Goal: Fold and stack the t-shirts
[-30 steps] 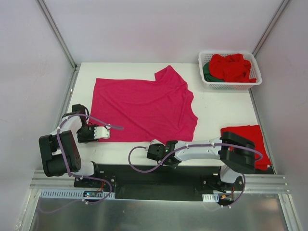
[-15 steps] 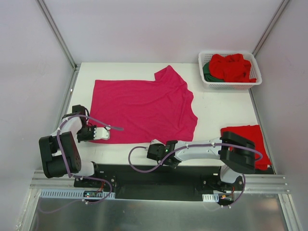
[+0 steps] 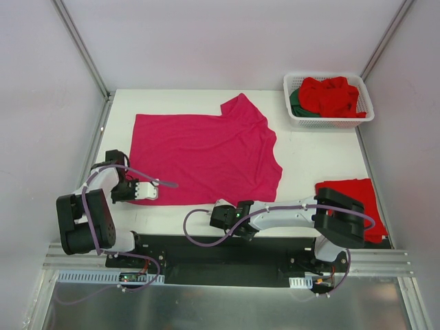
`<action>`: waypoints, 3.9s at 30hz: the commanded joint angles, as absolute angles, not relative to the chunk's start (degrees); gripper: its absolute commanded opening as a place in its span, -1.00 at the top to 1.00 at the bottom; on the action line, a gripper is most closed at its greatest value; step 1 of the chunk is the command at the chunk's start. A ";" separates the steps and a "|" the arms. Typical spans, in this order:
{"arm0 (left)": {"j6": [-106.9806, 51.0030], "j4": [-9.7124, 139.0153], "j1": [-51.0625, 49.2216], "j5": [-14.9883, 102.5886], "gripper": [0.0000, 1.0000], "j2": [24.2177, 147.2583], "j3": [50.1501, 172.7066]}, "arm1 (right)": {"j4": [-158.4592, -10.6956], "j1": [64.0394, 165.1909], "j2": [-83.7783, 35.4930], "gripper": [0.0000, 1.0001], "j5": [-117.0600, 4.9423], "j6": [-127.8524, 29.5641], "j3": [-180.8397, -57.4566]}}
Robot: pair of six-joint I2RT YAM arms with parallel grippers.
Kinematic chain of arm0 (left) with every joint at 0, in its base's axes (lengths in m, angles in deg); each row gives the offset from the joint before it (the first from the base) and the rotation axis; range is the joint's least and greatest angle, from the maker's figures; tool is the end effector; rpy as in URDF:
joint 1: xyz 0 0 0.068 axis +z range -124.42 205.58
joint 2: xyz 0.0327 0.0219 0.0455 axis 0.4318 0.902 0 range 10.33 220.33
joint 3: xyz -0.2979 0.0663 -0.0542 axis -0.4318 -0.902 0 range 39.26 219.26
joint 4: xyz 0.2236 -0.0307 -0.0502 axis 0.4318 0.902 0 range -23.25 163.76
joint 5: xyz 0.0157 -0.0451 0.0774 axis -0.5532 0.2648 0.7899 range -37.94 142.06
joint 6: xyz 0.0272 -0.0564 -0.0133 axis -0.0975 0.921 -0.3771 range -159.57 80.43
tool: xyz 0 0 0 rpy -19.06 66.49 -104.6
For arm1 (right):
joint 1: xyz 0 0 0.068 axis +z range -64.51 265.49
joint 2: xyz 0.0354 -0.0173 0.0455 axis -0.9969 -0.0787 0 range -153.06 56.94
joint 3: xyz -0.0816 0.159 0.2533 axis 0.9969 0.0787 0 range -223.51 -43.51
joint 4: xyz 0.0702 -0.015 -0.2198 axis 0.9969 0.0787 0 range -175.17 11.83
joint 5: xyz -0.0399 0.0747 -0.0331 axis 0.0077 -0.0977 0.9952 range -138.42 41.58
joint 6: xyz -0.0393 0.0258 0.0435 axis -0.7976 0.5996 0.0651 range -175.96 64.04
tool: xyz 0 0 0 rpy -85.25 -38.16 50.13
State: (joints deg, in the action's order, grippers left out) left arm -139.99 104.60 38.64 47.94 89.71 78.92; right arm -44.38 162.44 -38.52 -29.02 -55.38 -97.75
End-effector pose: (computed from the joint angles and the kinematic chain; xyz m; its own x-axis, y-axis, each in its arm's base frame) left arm 0.1885 0.0400 0.2004 -0.0347 0.9989 -0.0299 0.9736 0.0406 0.2246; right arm 0.0759 0.2544 0.1999 -0.2327 -0.9621 -0.1422 -0.9062 0.2676 -0.3275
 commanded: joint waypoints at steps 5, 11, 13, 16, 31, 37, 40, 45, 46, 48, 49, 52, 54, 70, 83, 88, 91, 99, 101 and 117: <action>-134.58 104.28 35.86 43.80 1.00 85.75 76.09 | -44.57 161.16 -34.92 0.98 -32.50 -57.00 -96.16; -134.31 104.11 35.69 41.95 1.00 83.02 73.54 | -42.73 160.99 -32.27 0.98 -34.70 -56.75 -96.95; -133.88 104.02 35.77 41.69 1.00 82.67 73.27 | -41.76 160.99 -31.22 0.98 -35.06 -57.01 -97.21; -131.51 103.93 35.77 40.90 1.00 82.23 73.71 | -40.35 160.99 -29.55 0.99 -35.50 -57.01 -98.18; -121.48 100.95 35.86 36.76 1.00 85.13 76.62 | -28.57 161.07 -27.17 0.98 -25.57 -53.85 -104.77; -122.36 100.42 35.86 36.94 1.00 80.91 72.13 | -26.55 162.13 -30.95 0.98 -24.08 -52.10 -105.91; -122.62 100.42 35.78 37.47 1.00 78.45 70.64 | -25.15 162.04 -29.81 0.98 -23.20 -50.78 -107.14; -122.89 100.51 35.86 38.61 1.00 72.92 68.18 | -20.59 162.04 -27.88 0.98 -19.60 -49.72 -109.60; -122.80 100.77 35.78 38.79 1.00 71.26 67.91 | -19.96 162.13 -27.96 0.98 -19.07 -49.46 -110.48; -122.89 101.21 35.86 39.14 1.00 69.49 66.86 | -19.52 162.04 -27.79 0.98 -18.62 -49.37 -110.92; -122.89 101.64 35.78 39.14 1.00 67.66 66.42 | -19.61 162.04 -27.79 0.98 -18.45 -49.37 -110.75; -122.80 103.58 35.78 39.05 1.00 64.14 65.36 | -19.43 161.60 -28.23 0.98 -17.57 -49.45 -110.49; -122.54 105.60 35.86 39.23 1.00 62.46 65.27 | -19.87 161.34 -28.58 0.98 -17.48 -49.72 -110.31; -121.39 115.36 35.95 42.92 1.00 54.19 72.74 | -20.05 160.55 -30.16 0.98 -16.08 -50.95 -109.70; -125.35 110.44 40.69 44.24 1.00 58.31 75.47 | -14.95 160.28 -25.51 0.98 -16.33 -50.86 -112.51; -128.33 110.00 45.79 42.57 1.00 62.45 78.36 | -14.42 160.28 -25.41 0.98 -15.90 -51.12 -112.42; -130.62 110.00 48.51 42.22 1.00 63.07 78.90 | -14.86 159.93 -25.77 0.98 -15.90 -51.48 -111.89; -133.43 110.00 51.51 41.34 1.00 63.86 77.67 | -17.93 158.09 -26.21 0.98 -19.14 -54.55 -111.19; -133.52 110.00 51.51 40.90 1.00 63.42 76.79 | -18.81 157.91 -26.21 0.98 -19.76 -54.90 -111.45; -131.33 107.89 51.59 37.91 1.00 64.65 80.30 | -15.47 157.39 -26.64 0.98 -10.09 -57.28 -119.63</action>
State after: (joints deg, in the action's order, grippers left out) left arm -131.68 108.88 50.83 40.31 64.26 77.28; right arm -18.63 157.93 -26.50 -13.83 -55.55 -117.64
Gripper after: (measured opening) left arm 0.020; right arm 0.018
